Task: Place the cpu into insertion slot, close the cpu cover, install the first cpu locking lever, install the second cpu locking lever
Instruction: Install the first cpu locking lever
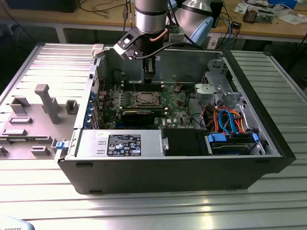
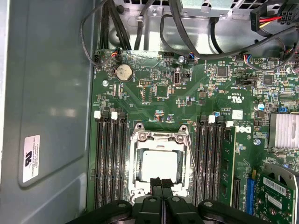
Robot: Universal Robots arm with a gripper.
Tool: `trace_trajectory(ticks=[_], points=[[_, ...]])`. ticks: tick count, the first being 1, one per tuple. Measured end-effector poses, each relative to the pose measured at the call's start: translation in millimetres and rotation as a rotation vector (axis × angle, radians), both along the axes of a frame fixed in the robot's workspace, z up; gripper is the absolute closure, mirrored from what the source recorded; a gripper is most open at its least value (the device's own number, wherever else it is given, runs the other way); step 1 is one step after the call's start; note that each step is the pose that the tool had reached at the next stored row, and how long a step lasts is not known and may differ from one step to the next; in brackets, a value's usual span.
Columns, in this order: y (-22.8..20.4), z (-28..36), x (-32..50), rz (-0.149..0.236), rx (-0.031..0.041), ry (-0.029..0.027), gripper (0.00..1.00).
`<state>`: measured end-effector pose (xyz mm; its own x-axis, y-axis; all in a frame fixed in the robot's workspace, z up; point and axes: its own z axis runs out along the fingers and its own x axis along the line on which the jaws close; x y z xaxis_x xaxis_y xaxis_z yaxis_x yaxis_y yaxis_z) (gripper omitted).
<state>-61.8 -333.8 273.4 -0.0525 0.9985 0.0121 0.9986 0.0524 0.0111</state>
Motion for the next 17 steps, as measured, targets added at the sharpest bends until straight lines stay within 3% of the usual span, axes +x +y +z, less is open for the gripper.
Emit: trace_trajectory(ticks=[3,9,17], points=[[0.0,0.2,0.0,0.0,-0.0002,0.0001,0.89],[0.1,0.3,0.0,0.049,-0.0004,0.0002,0.89],[0.4,0.2,0.0,0.158,-0.0004,0.0002,0.89]])
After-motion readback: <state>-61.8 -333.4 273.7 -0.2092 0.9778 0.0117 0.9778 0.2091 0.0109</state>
